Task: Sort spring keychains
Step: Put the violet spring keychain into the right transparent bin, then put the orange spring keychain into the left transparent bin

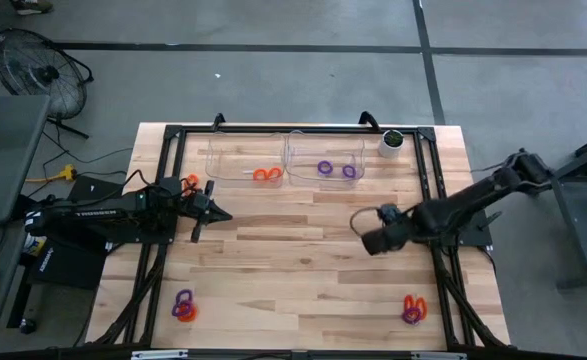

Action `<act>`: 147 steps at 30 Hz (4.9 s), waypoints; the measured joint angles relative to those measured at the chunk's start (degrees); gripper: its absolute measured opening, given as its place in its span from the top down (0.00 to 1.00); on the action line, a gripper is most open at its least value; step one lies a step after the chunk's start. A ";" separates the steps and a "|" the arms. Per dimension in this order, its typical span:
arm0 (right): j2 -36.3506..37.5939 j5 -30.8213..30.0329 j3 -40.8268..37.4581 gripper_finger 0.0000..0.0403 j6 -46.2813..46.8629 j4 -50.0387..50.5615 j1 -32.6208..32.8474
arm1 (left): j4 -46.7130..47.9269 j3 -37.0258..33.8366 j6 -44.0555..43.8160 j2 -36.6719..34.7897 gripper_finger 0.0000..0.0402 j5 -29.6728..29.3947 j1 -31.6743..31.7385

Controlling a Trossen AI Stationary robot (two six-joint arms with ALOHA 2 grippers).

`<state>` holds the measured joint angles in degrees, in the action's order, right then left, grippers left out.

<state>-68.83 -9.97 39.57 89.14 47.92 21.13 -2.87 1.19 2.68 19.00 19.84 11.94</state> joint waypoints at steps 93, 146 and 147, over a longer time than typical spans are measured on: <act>-13.47 2.52 31.91 0.62 -59.54 15.52 -36.35 | 0.01 -0.01 -0.01 -0.01 1.00 0.01 0.00; -9.99 23.50 3.66 0.62 33.78 -7.82 25.15 | 0.02 0.00 -0.02 -0.02 1.00 0.00 0.00; -10.26 23.48 3.34 0.62 34.39 -8.73 25.61 | 0.02 0.00 -0.02 0.00 1.00 0.00 0.00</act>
<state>-79.09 13.50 42.91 123.52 39.19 46.73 -2.85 1.19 2.66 19.00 19.84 11.94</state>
